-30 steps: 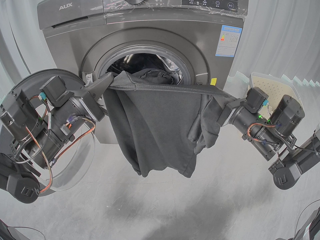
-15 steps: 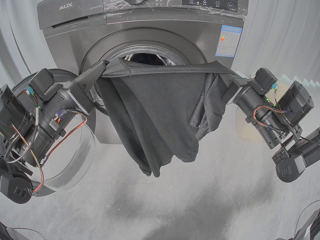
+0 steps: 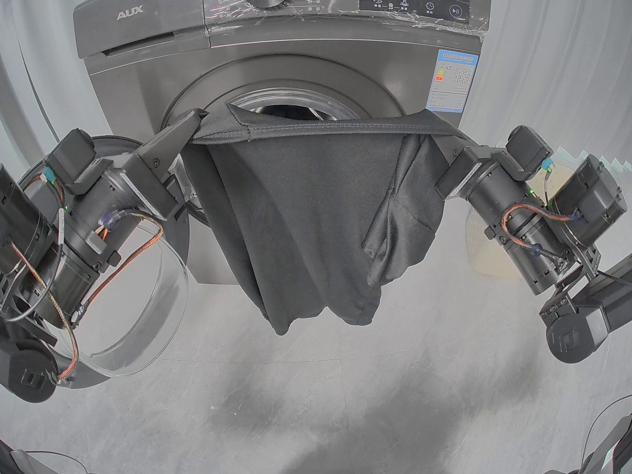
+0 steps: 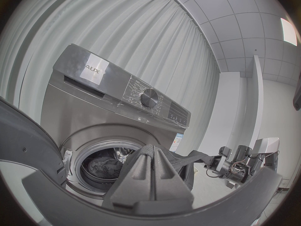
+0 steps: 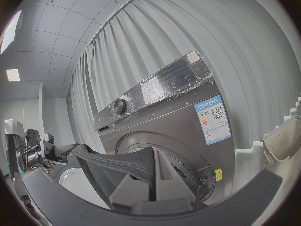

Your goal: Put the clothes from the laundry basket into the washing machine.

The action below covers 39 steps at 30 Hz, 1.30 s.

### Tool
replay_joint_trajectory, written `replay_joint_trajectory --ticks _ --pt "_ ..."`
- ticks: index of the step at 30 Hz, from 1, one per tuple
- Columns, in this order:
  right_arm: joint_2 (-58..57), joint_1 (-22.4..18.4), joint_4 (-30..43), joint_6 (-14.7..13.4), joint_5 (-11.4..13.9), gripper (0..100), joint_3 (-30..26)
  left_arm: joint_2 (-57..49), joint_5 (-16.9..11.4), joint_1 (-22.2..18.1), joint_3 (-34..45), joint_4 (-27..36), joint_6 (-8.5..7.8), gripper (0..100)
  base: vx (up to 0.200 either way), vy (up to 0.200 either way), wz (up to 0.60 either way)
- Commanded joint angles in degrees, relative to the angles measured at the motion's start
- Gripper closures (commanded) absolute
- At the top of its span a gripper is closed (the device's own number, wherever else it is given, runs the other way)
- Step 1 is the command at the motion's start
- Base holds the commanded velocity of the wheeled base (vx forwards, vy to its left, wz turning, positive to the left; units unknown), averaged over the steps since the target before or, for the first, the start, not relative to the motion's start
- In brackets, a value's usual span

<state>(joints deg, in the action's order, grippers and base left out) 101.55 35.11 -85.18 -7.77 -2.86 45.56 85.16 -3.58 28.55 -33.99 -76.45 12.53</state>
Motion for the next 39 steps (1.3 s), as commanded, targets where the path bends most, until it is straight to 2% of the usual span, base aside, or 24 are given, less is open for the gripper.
replay_joint_trajectory --ticks 1,5,8,11,13,17,22,30,31,39 --pt "-0.03 0.14 0.01 0.03 0.05 100 0.15 0.0 -0.02 0.1 0.33 0.07 0.04 100 0.0 0.0 0.0" --pt "0.14 -0.04 0.01 -0.06 0.05 100 -0.2 0.79 -0.11 0.19 0.85 0.51 -0.32 100 0.0 0.0 0.0" --pt "0.41 -0.39 0.01 -0.67 -0.04 100 -0.29 2.02 -0.28 0.28 1.12 0.51 -1.28 100 0.0 0.0 0.0" --pt "0.84 0.14 0.1 -1.81 -2.5 100 -1.0 4.22 -0.37 0.54 0.85 0.07 -1.55 100 0.0 0.0 0.0" --pt "0.93 0.66 0.19 -2.17 -2.94 100 -2.49 5.19 -0.46 2.04 1.03 -0.02 -1.63 100 0.0 0.0 0.0" --pt "3.04 3.04 -0.08 -2.61 -3.02 100 -5.92 5.54 -0.72 5.38 1.03 -0.02 -2.51 100 0.0 0.0 0.0" --pt "7.09 4.53 0.01 -2.87 -2.94 100 -6.09 6.15 -0.9 6.69 0.41 -0.11 -2.51 100 0.0 0.0 0.0" --pt "15.79 11.3 -0.08 -2.96 -2.85 100 -7.24 6.24 -0.55 7.66 -0.82 -2.21 -2.6 100 0.0 0.0 0.0" --pt "16.49 11.91 -0.17 -2.96 -2.85 0 -7.5 6.15 -0.55 7.66 -0.99 -2.3 -2.51 100 0.0 0.0 0.0" --pt "21.68 12.09 -0.17 -2.69 -2.23 0 -11.1 5.8 -0.28 7.66 -1.61 -2.3 -2.51 100 0.0 0.0 0.0"
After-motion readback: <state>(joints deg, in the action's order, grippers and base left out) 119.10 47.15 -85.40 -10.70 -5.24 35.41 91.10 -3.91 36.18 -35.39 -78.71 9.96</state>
